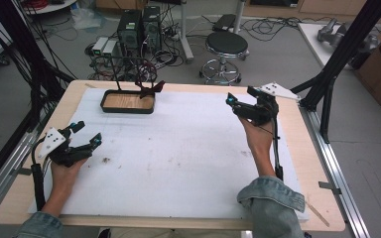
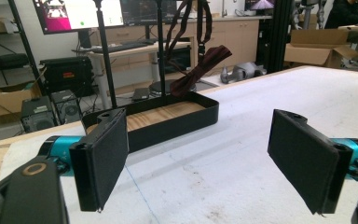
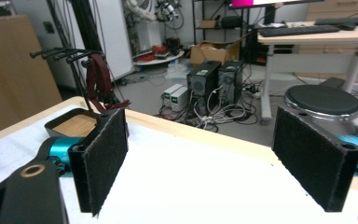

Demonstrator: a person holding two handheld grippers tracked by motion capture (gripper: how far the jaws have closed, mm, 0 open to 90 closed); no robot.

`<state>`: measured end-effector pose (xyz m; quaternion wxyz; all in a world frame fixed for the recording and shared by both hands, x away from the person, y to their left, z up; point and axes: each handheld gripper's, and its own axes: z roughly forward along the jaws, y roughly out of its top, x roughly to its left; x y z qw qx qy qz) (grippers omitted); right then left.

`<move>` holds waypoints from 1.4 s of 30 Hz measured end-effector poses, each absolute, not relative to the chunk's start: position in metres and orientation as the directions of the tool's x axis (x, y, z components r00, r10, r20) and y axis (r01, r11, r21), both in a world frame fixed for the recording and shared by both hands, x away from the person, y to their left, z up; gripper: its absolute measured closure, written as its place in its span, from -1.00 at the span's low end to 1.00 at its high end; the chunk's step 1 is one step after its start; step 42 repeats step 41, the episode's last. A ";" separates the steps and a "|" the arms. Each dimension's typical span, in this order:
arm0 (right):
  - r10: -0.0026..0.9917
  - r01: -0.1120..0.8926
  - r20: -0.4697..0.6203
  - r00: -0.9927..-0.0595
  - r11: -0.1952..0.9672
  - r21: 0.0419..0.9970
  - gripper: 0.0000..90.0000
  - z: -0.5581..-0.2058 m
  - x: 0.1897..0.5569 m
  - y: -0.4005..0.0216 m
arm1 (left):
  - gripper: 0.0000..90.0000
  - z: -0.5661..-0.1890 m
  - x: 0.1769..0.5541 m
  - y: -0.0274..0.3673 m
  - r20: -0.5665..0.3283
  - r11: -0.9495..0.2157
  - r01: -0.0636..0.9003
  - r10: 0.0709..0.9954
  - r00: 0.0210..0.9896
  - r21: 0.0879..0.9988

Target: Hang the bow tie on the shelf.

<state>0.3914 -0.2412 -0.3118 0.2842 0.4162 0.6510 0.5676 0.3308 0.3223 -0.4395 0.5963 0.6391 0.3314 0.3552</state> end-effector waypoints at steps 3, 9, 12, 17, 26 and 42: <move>0.873 0.216 0.107 -0.476 -0.001 0.976 -0.64 -0.318 0.378 -0.249 | -0.55 -0.439 0.331 0.322 0.060 -0.071 0.000 0.847 0.527 0.997; 0.889 0.196 0.079 -0.452 0.012 0.981 -0.70 -0.335 0.352 -0.258 | -0.55 -0.440 0.331 0.322 0.062 -0.073 0.000 0.848 0.527 0.997; 0.892 0.194 0.064 -0.448 0.027 0.981 -0.72 -0.346 0.341 -0.258 | -0.55 -0.439 0.331 0.322 0.061 -0.073 0.001 0.849 0.526 0.997; 0.887 0.276 0.051 -0.459 0.088 0.957 -0.75 -0.357 0.335 -0.255 | -0.55 -0.440 0.331 0.322 0.062 -0.074 0.001 0.849 0.524 0.997; 0.906 0.282 0.074 -0.417 0.052 0.958 -0.74 -0.389 0.314 -0.255 | -0.55 -0.439 0.330 0.322 0.064 -0.076 0.002 0.848 0.526 0.997; 0.920 0.289 0.060 -0.387 0.059 0.956 -0.75 -0.419 0.297 -0.258 | -0.55 -0.440 0.330 0.321 0.065 -0.077 0.001 0.846 0.530 0.997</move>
